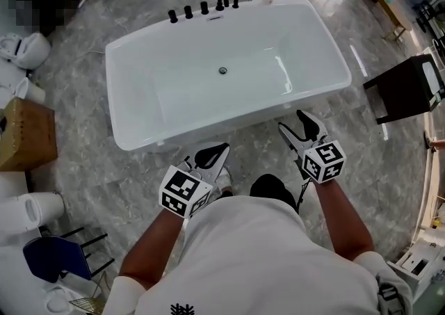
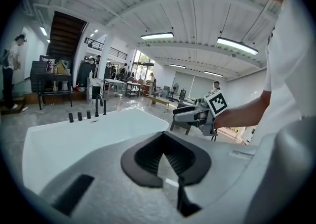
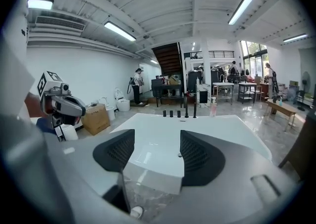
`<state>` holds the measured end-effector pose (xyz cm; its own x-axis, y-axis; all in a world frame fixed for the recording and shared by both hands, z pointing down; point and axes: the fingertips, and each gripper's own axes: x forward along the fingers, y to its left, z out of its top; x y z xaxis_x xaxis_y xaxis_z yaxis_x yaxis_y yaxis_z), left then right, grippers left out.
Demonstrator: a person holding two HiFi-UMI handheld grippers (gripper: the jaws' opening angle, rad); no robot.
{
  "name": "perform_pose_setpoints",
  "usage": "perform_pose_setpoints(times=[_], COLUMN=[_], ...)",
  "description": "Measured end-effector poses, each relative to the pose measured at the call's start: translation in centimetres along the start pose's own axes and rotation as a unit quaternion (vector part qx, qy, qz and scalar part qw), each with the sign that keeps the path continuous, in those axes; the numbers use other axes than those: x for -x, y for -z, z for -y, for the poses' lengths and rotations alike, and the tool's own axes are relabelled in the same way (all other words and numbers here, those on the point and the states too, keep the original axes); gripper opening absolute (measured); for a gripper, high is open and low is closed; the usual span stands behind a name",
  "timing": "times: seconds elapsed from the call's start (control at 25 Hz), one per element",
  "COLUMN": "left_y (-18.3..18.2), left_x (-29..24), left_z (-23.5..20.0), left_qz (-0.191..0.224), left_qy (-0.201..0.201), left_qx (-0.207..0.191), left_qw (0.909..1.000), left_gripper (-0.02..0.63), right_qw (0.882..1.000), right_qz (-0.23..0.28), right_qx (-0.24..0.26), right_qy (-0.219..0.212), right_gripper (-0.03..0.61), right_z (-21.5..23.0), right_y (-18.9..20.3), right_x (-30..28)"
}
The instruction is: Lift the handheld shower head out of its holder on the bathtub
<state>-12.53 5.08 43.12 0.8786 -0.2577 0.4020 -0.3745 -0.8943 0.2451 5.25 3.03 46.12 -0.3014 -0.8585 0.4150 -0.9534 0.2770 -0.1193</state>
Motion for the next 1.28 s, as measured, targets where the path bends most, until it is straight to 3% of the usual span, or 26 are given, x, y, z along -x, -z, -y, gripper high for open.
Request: perform_pose_setpoints(times=[0.4,0.68,0.92,1.28], left_y=[-2.3,-6.1,-9.7,-11.0], left_x=[-2.4,-8.4,-14.9,-21.7], left_z=[-6.0,-11.1,-14.2,-18.6], left_qz=[-0.003,-0.009,-0.018,-0.051], left_qy=[-0.023,-0.074,-0.087,-0.124], left_qx=[0.009,0.019,0.032,0.070], left_qw=[0.9997,0.9971,0.9955,0.9885], left_gripper=[0.006,0.006,0.006,0.006], right_qw=[0.999,0.996,0.991,0.986], right_qz=[-0.011,-0.021,-0.034,-0.062], right_qx=[0.023,0.042,0.070,0.072], right_qy=[-0.034,-0.079,-0.110,-0.135], right_gripper=[0.299,0.298,0.293,0.274], right_z=[3.8,11.1,17.3,26.5], right_y=[-4.0,-6.6,-9.1,-8.5], right_x=[-8.9,-16.7,-23.7,-35.6])
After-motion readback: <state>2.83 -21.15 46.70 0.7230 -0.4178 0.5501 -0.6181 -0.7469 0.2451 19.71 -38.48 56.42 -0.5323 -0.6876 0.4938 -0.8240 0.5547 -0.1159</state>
